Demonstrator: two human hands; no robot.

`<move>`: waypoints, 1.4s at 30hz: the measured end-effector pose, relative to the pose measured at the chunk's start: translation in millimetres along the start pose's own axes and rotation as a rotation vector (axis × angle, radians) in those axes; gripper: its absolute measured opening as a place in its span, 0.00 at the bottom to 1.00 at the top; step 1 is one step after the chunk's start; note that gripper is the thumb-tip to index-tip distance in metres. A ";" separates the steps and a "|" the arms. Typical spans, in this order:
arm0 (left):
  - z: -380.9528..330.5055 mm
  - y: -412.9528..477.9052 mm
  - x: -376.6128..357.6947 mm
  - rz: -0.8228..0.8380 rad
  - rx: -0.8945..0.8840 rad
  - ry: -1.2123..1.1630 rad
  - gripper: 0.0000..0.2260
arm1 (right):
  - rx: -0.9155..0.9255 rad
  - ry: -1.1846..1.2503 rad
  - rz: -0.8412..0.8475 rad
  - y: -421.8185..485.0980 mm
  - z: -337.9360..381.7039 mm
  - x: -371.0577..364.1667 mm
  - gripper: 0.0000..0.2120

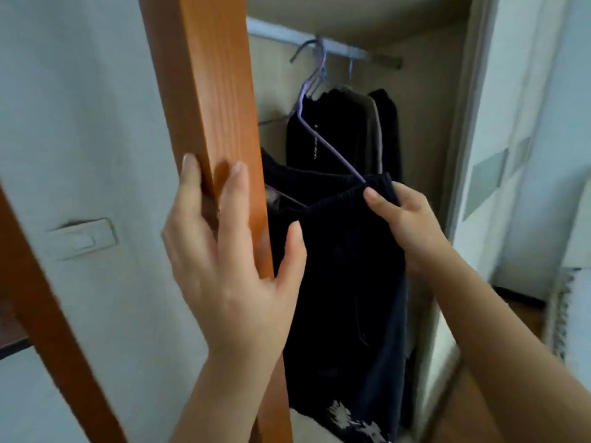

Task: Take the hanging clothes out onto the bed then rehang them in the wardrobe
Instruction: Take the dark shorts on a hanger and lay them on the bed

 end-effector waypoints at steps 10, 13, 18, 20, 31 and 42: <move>-99.3 -114.6 -53.8 0.309 0.109 -0.571 0.13 | -0.345 -0.292 -0.293 -181.6 -43.0 152.4 0.05; -125.4 -158.0 -76.7 0.585 0.279 -0.676 0.18 | -0.419 -0.422 -0.356 -248.2 -36.9 190.7 0.05; -196.2 -189.2 -82.6 0.885 0.234 -0.672 0.22 | -0.543 -0.515 -0.470 -362.1 -10.4 245.0 0.06; -233.4 -193.7 -78.1 0.956 0.186 -0.707 0.23 | -0.569 -0.519 -0.527 -411.4 5.1 267.7 0.07; -544.0 -228.2 45.2 1.279 0.218 -1.225 0.17 | -0.513 -0.469 -0.878 -730.2 144.7 403.9 0.15; -924.6 -263.8 241.3 1.550 -0.198 -1.742 0.10 | -0.599 -0.512 -1.436 -1049.2 264.9 498.5 0.10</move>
Point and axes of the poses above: each hand's wrist, its own y-axis towards the middle knuckle, its own x-axis out of the back of the hand, z = x × y, the point moved 6 cm from there along y, towards the middle knuckle, and after that the axes turned 7 degrees about -x, right-handed, at the moved point
